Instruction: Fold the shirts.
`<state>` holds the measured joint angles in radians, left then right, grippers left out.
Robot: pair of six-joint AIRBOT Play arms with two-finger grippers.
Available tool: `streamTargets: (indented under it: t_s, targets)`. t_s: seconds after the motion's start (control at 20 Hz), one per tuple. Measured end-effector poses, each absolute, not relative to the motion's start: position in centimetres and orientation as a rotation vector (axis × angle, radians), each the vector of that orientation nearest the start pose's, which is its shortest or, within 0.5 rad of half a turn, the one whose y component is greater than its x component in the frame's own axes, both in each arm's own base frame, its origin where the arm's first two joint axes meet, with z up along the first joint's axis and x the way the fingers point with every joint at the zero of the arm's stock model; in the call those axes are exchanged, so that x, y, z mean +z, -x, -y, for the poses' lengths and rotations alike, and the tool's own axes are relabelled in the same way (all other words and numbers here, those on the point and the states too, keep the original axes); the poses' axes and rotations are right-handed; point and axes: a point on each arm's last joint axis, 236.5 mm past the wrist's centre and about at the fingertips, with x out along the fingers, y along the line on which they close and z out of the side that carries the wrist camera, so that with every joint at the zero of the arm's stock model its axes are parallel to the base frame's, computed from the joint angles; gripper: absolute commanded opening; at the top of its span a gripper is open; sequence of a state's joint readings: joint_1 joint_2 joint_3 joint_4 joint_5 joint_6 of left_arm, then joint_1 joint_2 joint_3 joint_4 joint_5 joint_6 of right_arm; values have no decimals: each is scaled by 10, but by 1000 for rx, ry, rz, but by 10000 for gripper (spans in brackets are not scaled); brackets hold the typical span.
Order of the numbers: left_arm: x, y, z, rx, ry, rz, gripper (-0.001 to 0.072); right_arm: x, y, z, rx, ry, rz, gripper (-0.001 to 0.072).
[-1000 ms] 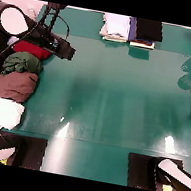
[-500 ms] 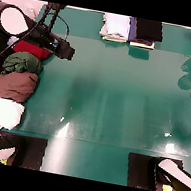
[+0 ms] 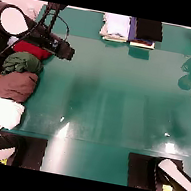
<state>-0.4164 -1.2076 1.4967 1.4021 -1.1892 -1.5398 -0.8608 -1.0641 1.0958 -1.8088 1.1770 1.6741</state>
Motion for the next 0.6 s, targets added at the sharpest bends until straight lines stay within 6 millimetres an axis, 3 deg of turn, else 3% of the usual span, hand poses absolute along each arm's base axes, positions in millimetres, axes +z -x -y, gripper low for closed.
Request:
streamTargets:
  t_s: [0.1,0.2,0.35,0.45,0.55,0.6]
  targets:
    - [171,-379,208,-519,-88,-908,28,81,-232,272,-841,-415,-1032,510]
    - [171,-379,208,-520,-87,-908,28,92,-276,224,-673,-441,-970,511]
    - [171,-379,208,-520,-86,-905,28,106,-333,122,-357,-412,-945,510]
    - [172,-380,208,-519,-87,-900,28,108,-352,52,-164,-356,-965,509]
    - [172,-380,208,-517,-89,-899,28,105,-358,-13,4,-292,-1000,500]
    - [172,-381,208,-517,-89,-899,28,102,-357,-43,79,-259,-1018,418]
